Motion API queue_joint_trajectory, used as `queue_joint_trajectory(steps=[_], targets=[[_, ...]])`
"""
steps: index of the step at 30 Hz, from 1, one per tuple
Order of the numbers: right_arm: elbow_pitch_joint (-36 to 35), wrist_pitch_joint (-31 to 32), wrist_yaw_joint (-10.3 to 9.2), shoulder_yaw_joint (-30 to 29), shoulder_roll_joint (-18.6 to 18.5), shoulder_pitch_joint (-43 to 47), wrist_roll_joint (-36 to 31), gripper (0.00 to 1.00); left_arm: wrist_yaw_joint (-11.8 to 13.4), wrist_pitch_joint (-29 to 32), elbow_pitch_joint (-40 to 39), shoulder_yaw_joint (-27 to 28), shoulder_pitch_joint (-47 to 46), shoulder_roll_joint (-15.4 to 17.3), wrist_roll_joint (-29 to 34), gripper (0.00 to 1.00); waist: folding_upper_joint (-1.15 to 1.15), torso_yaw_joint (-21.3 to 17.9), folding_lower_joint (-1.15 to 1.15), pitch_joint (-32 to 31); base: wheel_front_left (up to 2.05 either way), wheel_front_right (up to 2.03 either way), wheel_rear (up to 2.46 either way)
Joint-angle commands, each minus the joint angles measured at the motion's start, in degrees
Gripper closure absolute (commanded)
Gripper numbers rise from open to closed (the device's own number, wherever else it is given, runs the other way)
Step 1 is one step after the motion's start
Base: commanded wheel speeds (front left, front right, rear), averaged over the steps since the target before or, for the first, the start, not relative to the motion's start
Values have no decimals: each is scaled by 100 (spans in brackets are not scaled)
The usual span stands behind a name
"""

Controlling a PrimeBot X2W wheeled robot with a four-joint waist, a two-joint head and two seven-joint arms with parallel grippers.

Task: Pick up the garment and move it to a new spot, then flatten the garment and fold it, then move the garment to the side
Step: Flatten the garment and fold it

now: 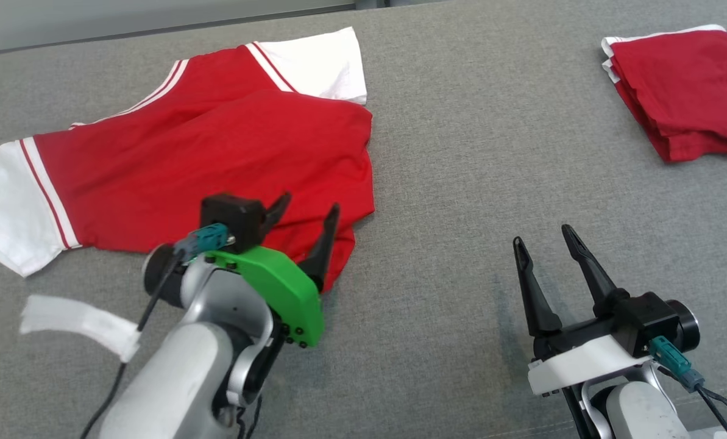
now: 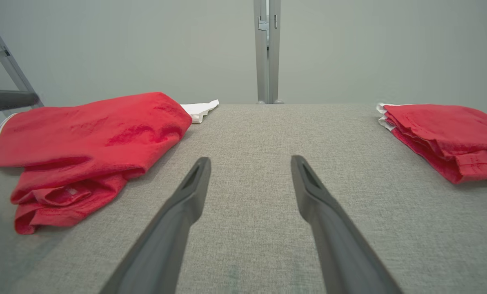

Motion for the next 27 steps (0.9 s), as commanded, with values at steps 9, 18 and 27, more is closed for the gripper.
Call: queue_joint_trajectory(steps=[9,18,27], targets=[[-8,-19,-6,-34,-11,100,171,0,-267,131,1157,-487,-576,-230,272,0,0,-477,0,3,0,0,0],[-40,-19,-6,-105,-8,163,258,0,-240,51,1753,-568,-683,-61,493,0,0,-563,0,11,0,0,0],[-33,-18,-6,-108,-10,92,276,0,-337,-10,2407,-796,-971,-72,745,63,0,-493,0,60,0,0,0]])
